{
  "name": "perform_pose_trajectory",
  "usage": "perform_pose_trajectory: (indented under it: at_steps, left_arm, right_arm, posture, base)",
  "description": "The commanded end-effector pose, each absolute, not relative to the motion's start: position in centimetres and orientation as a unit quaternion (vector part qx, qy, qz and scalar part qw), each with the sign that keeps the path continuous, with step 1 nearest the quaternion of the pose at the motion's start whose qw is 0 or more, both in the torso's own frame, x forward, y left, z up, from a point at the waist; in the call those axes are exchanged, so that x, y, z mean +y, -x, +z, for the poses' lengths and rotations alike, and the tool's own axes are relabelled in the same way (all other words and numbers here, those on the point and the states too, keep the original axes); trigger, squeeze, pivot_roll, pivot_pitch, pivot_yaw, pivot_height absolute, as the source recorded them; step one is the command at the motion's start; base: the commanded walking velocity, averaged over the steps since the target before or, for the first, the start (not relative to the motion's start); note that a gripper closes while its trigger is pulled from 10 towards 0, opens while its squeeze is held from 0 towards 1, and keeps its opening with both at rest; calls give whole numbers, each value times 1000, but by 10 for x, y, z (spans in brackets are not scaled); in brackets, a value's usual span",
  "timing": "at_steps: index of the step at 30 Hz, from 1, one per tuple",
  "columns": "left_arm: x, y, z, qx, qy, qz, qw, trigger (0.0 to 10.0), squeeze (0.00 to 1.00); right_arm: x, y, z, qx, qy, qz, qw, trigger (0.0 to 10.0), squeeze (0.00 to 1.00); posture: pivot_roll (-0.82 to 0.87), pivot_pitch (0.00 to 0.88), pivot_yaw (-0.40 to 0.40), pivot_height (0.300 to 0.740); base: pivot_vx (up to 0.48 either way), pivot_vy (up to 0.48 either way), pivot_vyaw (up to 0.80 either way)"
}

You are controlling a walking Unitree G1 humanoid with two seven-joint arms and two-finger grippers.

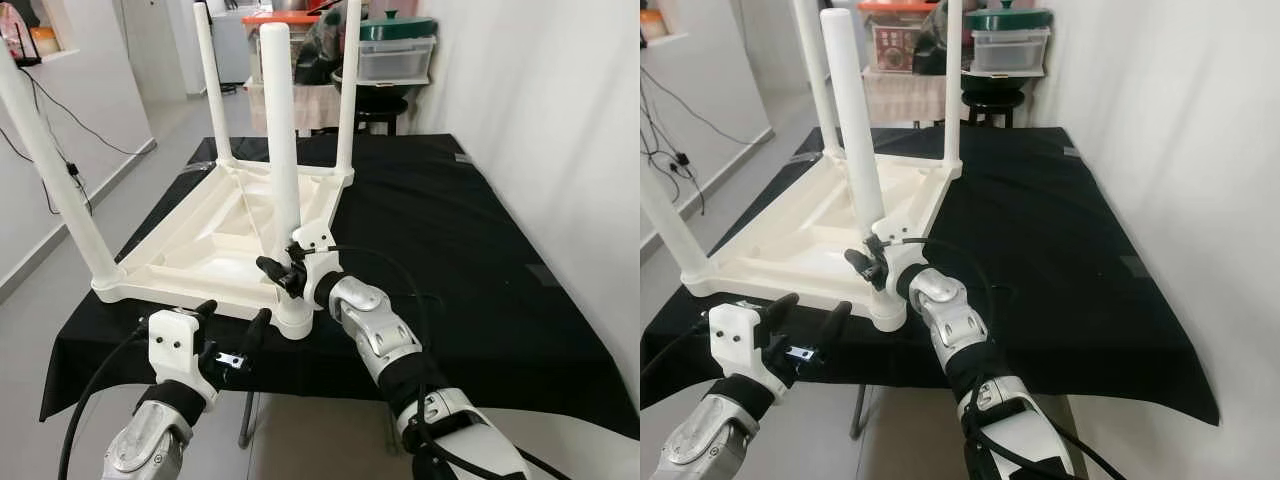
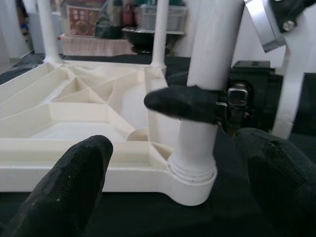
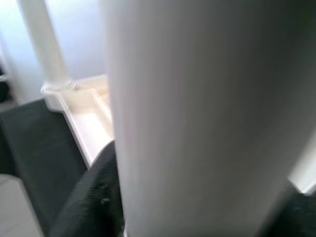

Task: Building children table

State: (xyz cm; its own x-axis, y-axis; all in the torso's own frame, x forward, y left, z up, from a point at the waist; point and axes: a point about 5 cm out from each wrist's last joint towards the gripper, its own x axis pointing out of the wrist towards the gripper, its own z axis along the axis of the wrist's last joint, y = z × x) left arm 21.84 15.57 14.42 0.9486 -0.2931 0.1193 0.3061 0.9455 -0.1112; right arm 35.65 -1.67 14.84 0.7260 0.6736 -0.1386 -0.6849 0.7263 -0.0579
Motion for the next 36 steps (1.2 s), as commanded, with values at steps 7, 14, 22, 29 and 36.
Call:
perform_pose_trajectory:
  at_steps: [7,14,22,29,36]
  left_arm:
    - [155,-219,141,-45,63,-153,985,10000,0]
    - [154,-218,142,-46,65,-153,985,10000,0]
    - [153,-216,143,-45,65,-154,985,10000,0]
    - [152,-214,143,-46,66,-154,985,10000,0]
    - [152,-213,145,-47,67,-155,985,10000,0]
  right_arm:
    - [-29,-361,179,-3,28,534,845,10000,0]
    - [-38,-362,180,22,81,623,778,10000,0]
    - [-35,-363,184,31,41,638,768,0,0]
    - [-47,-366,183,31,28,642,766,0,0]
    - [-62,-367,181,9,48,617,786,0,0]
  posture:
    - [55,5,-17,740]
    - [64,12,-18,740]
    - [79,23,-21,740]
    - [74,33,-20,740]
    - [50,57,-29,740]
  base:
    - [0,0,0]
    - [0,0,0]
    - [0,0,0]
    - [0,0,0]
    - [0,0,0]
